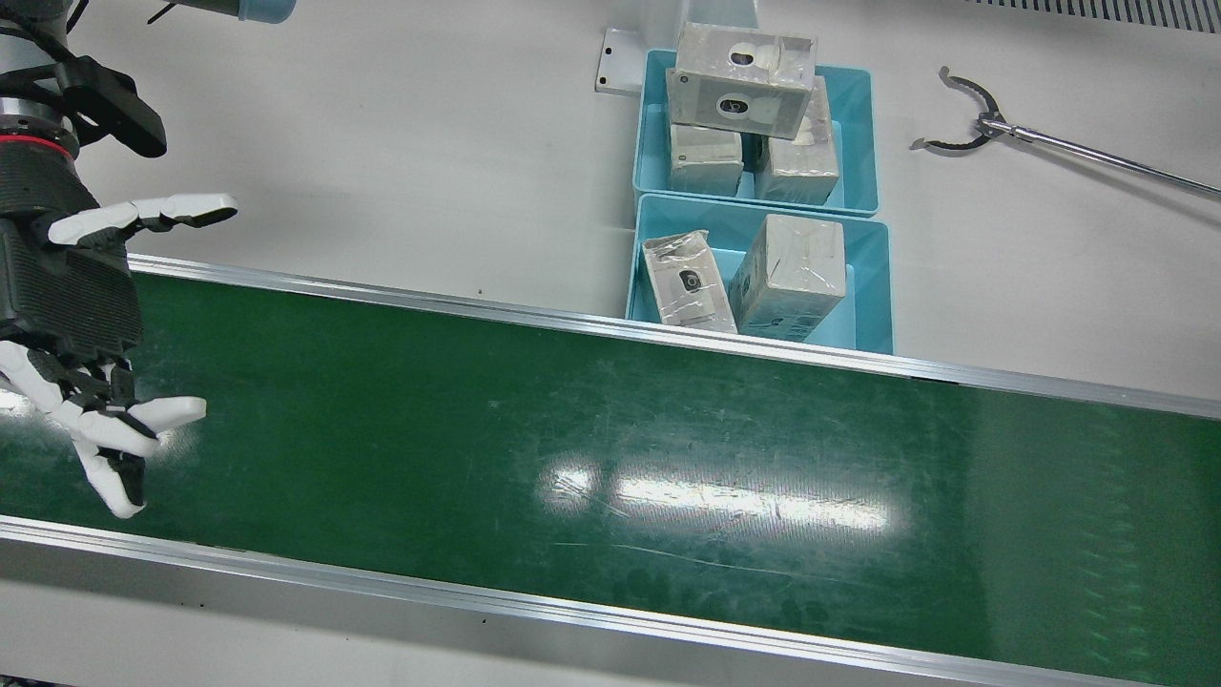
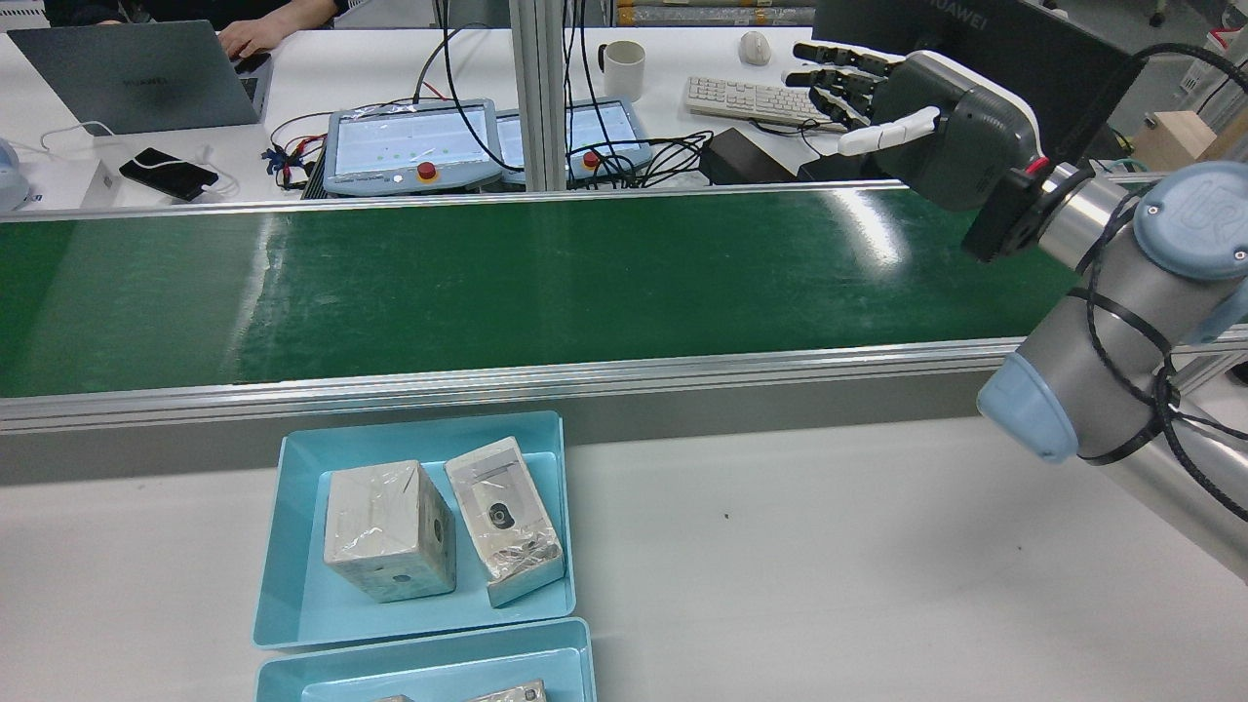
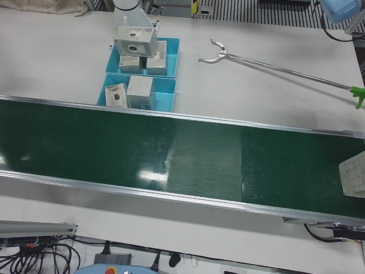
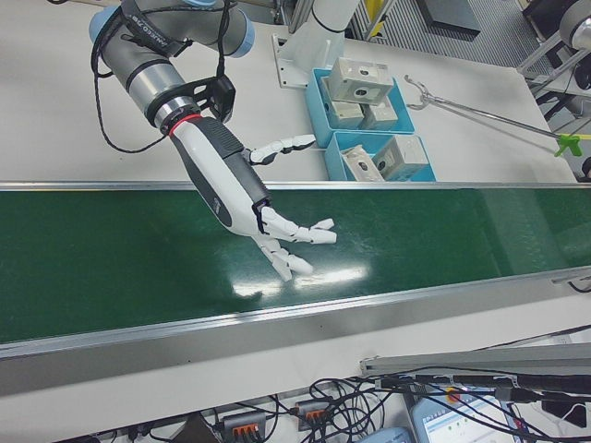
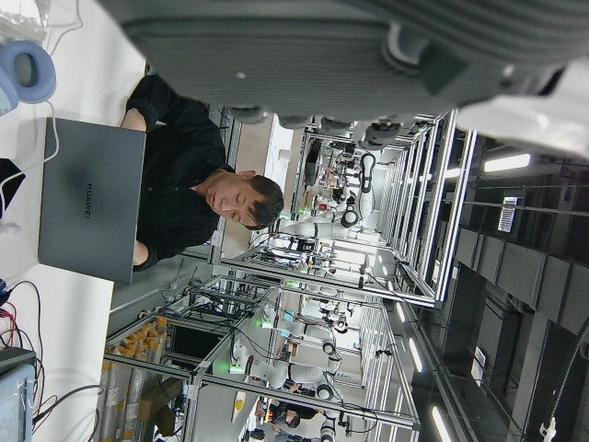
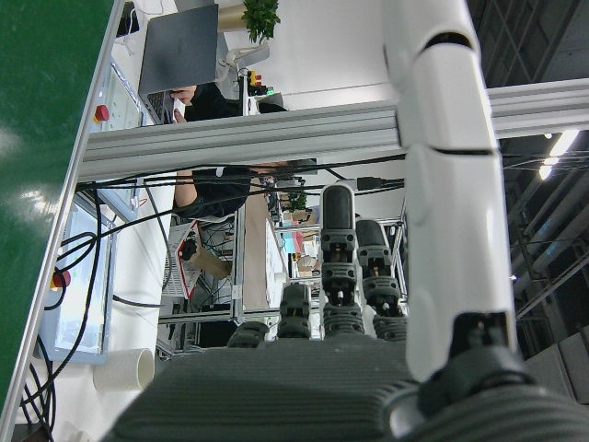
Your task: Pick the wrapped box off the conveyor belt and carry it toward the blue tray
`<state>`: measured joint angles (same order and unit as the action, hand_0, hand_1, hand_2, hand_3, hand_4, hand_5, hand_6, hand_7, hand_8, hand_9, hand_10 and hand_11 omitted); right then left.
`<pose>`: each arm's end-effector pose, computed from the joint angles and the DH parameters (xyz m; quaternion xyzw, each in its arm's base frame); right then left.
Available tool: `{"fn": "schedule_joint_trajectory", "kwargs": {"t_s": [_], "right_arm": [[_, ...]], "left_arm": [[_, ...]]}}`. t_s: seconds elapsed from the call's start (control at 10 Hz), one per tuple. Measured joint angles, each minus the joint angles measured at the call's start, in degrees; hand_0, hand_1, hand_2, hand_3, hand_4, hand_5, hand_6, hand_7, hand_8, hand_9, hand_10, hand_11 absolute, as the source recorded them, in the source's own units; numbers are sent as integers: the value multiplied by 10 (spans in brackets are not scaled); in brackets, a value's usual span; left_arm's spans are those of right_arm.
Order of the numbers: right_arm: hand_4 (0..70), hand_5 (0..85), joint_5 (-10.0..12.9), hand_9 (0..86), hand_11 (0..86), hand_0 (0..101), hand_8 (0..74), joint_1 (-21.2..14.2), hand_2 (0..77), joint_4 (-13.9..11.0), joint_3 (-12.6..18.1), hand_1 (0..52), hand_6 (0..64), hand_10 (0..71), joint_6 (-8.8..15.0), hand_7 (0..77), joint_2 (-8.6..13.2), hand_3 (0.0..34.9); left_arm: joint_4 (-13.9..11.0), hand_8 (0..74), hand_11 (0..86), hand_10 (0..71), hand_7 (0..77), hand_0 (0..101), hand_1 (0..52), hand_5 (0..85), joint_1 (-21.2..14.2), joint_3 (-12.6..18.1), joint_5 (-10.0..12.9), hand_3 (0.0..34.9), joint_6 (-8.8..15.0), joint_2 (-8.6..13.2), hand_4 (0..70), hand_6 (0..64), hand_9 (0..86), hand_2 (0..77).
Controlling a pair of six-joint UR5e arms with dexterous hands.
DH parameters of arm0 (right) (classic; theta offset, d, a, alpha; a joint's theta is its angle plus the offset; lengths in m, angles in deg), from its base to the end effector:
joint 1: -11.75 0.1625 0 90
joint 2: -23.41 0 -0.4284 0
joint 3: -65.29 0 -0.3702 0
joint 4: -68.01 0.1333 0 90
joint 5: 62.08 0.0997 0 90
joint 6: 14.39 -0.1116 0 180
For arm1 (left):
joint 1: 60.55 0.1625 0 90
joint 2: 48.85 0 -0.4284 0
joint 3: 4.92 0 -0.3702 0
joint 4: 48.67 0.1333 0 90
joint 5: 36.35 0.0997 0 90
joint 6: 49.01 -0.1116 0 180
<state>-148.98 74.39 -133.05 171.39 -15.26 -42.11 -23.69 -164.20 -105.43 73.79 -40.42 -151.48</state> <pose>-0.1506 -0.5943 0.3683 -0.1840 -0.7956 0.5665 0.1106 -0.2186 -0.4981 0.5381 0.0953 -0.6898 0.7175 0.0171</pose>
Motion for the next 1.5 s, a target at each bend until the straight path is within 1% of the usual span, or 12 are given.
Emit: {"fn": "schedule_joint_trajectory", "kwargs": {"t_s": [0.1, 0.2, 0.3, 0.4, 0.5, 0.7, 0.9, 1.1, 1.2, 1.3, 1.4, 1.5], "right_arm": [[240, 180, -1, 207, 93, 507, 27, 1, 104, 0, -1, 169, 251, 0, 0, 289, 1, 4], [82, 76, -2, 16, 16, 508, 0, 1, 114, 0, -3, 169, 76, 33, 0, 136, 1, 6], [125, 93, -2, 16, 38, 508, 0, -2, 109, 0, -10, 175, 0, 5, 1, 131, 7, 22], [109, 93, -2, 16, 33, 508, 0, -10, 109, 0, -18, 175, 49, 0, 1, 131, 16, 35], [115, 93, -2, 16, 22, 495, 0, -18, 114, 2, -27, 153, 33, 0, 3, 142, 26, 62], [115, 98, -2, 16, 22, 495, 0, -33, 98, 16, -51, 158, 33, 0, 5, 142, 45, 61], [115, 104, -2, 16, 16, 493, 0, -43, 98, 53, -84, 158, 49, 0, 5, 158, 56, 62], [120, 104, -2, 16, 16, 492, 0, -42, 98, 79, -99, 142, 49, 0, 2, 158, 58, 65], [147, 131, -2, 16, 16, 490, 0, -37, 82, 84, -99, 136, 65, 0, 2, 180, 57, 34], [147, 131, -2, 16, 16, 490, 0, -30, 82, 86, -96, 136, 65, 0, 1, 180, 56, 34], [158, 131, -2, 16, 16, 495, 0, -26, 82, 87, -92, 153, 71, 0, 1, 185, 52, 0], [158, 131, -2, 16, 16, 497, 16, -24, 93, 88, -91, 153, 71, 0, 1, 185, 48, 0]], "left_arm": [[0, 5, 0, 5, 5, 0, 0, 11, 0, 0, 0, 0, 0, 0, 0, 0, 5, 11], [0, 5, 0, 5, 5, 0, 0, 5, 0, 0, 0, 0, 0, 0, 0, 0, 5, 11], [0, 5, 0, 5, 5, 0, 0, 5, 0, 0, 0, 0, 0, 0, 0, 0, 5, 11], [0, 5, 0, 5, 5, 0, 0, 5, 0, 0, 0, 0, 0, 0, 0, 0, 5, 11], [0, 5, 0, 5, 5, 0, 0, 5, 0, 0, 0, 0, 0, 0, 0, 0, 0, 11], [0, 5, 0, 5, 5, 0, 0, 5, 0, 0, 0, 0, 0, 0, 0, 0, 0, 5], [0, 5, 0, 0, 5, 0, 0, 5, 0, 0, 0, 0, 0, 0, 0, 0, 0, 11], [0, 5, 0, 5, 5, 0, 0, 5, 0, 0, 0, 0, 0, 0, 0, 0, 5, 11], [0, 5, 0, 5, 5, 0, 0, 5, 0, 0, 0, 0, 0, 0, 0, 0, 5, 11], [0, 5, 0, 5, 5, 0, 0, 11, 0, 0, 0, 0, 0, 0, 0, 0, 0, 11], [0, 5, 0, 5, 5, 0, 0, 11, 0, 0, 0, 0, 0, 0, 0, 0, 0, 11], [0, 5, 0, 5, 5, 0, 0, 5, 0, 0, 0, 0, 0, 0, 0, 0, 0, 11]]}}
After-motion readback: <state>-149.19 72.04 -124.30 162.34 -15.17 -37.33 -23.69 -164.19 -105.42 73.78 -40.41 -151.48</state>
